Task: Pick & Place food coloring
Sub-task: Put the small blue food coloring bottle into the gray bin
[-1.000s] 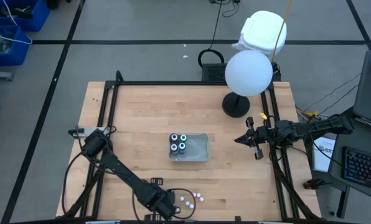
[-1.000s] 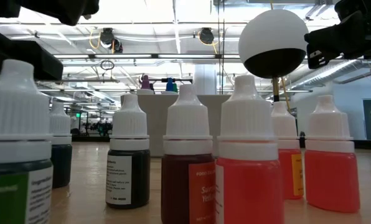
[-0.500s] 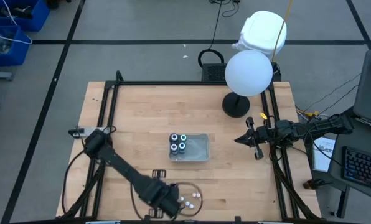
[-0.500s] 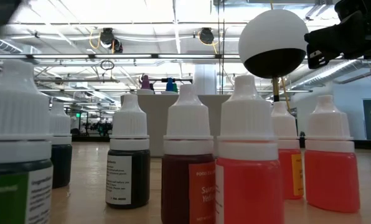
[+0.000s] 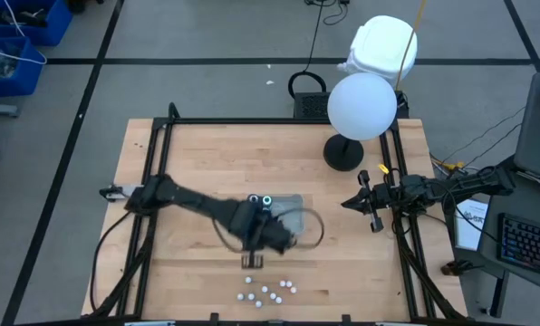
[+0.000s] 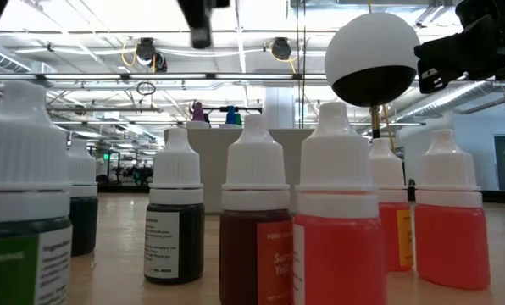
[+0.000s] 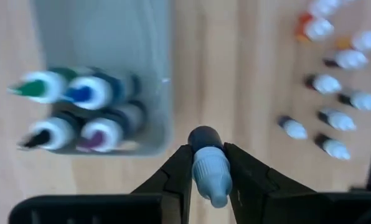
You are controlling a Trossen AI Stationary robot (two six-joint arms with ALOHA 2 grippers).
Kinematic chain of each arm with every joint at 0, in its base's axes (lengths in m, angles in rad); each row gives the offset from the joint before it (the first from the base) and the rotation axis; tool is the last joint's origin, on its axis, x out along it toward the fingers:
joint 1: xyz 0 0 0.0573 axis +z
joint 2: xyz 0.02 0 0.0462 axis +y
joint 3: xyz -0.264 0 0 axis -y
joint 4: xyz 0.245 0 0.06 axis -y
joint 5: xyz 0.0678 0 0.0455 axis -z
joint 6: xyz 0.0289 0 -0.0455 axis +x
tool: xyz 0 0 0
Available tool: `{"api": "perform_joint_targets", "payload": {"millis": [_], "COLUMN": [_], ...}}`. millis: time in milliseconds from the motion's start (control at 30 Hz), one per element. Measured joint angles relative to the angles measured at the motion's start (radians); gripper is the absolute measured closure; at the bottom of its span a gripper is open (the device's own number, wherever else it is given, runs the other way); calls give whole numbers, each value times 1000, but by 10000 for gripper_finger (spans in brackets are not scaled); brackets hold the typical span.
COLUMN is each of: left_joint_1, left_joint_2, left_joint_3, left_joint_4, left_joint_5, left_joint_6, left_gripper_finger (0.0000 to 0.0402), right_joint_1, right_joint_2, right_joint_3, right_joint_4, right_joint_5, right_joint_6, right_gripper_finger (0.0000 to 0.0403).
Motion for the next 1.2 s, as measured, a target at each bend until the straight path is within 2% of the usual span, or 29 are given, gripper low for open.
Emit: {"api": "perform_joint_targets", "payload": {"millis": [167, 433, 833, 1200], "left_joint_1": [91, 192, 300, 300], "left_joint_2": [0, 0, 11, 147], "left_joint_3": [5, 5, 7, 6], "left_joint_4": [22, 189, 322, 317], "left_joint_5": [-2, 35, 33, 8], "left_joint_6": [105, 282, 340, 389], "left_gripper_finger": [317, 315, 314, 314], "right_joint_1": [0, 0, 0, 0], "right_joint_2": [0, 0, 0, 0], "right_joint_3": [0, 0, 0, 0], "right_joint_4": [0, 0, 0, -8], "right_joint_5": [0, 0, 0, 0], "right_joint_6": [0, -3, -8, -12], "right_gripper_finger": [403, 403, 403, 403]}}
